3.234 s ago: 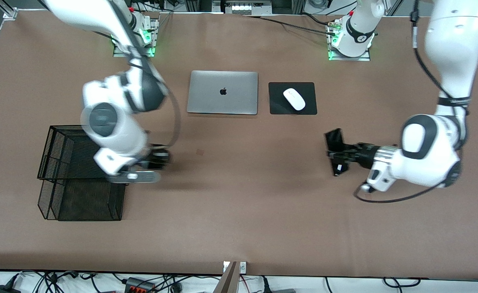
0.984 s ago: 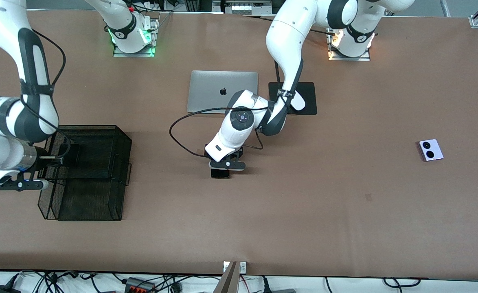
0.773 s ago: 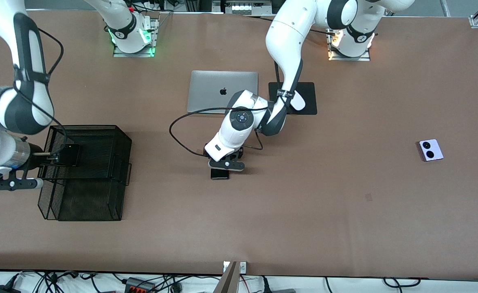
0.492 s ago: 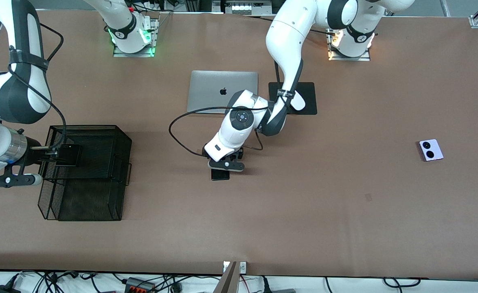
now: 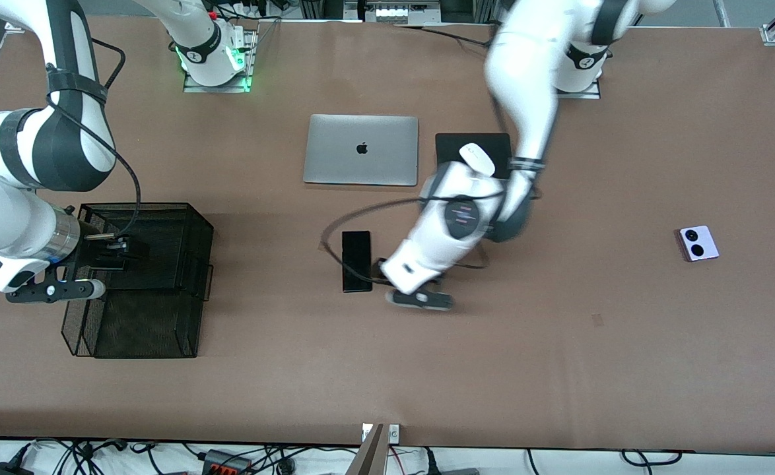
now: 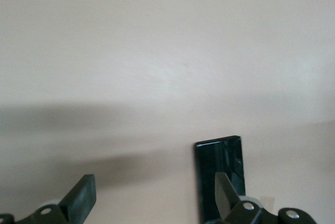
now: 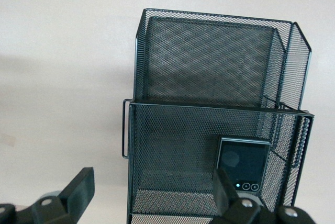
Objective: Place phones with both arms
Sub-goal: 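Grasp the slab phone with the right gripper while the left reaches the white phone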
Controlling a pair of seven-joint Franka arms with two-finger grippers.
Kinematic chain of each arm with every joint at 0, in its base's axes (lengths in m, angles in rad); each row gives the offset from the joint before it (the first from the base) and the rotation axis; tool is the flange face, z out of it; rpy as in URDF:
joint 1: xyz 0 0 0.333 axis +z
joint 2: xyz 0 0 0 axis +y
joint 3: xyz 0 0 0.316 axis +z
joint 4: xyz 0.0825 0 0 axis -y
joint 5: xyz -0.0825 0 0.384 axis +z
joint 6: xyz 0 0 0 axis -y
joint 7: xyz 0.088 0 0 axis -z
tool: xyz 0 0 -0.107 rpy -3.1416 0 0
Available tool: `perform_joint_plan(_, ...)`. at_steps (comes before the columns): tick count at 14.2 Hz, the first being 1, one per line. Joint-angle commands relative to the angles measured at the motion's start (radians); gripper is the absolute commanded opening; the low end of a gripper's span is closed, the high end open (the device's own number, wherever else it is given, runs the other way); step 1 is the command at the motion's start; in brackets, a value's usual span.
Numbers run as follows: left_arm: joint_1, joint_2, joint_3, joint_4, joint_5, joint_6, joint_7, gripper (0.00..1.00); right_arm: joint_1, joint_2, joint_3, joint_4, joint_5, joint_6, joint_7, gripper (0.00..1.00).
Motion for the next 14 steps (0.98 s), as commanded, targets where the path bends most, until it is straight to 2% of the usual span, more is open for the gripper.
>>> perform_joint_plan(1,0.131,-0.223,-0.100,-0.264,0.034,-0.011,0.078,1.00,0.061,-0.001,0.005,0.003,0.000,-0.003,0.011,1.00)
perform_joint_plan(3,0.220,-0.296,-0.100,-0.306,0.035,-0.094,0.107,1.00,0.116,0.031,0.006,0.003,0.013,0.020,0.012,1.00)
perform_joint_plan(6,0.381,-0.314,-0.100,-0.324,0.055,-0.208,0.215,1.00,0.223,0.080,0.013,0.002,0.018,0.091,0.044,1.00)
perform_joint_plan(9,0.510,-0.317,-0.098,-0.408,0.126,-0.213,0.488,1.00,0.312,0.149,0.026,0.002,0.021,0.186,0.118,1.00)
perform_joint_plan(12,0.633,-0.307,-0.098,-0.453,0.129,-0.212,0.633,1.00,0.352,0.223,0.036,0.002,0.145,0.321,0.117,1.00)
perform_joint_plan(14,0.705,-0.294,-0.097,-0.454,0.129,-0.213,0.729,1.00,0.404,0.270,0.033,0.002,0.149,0.393,0.138,1.00)
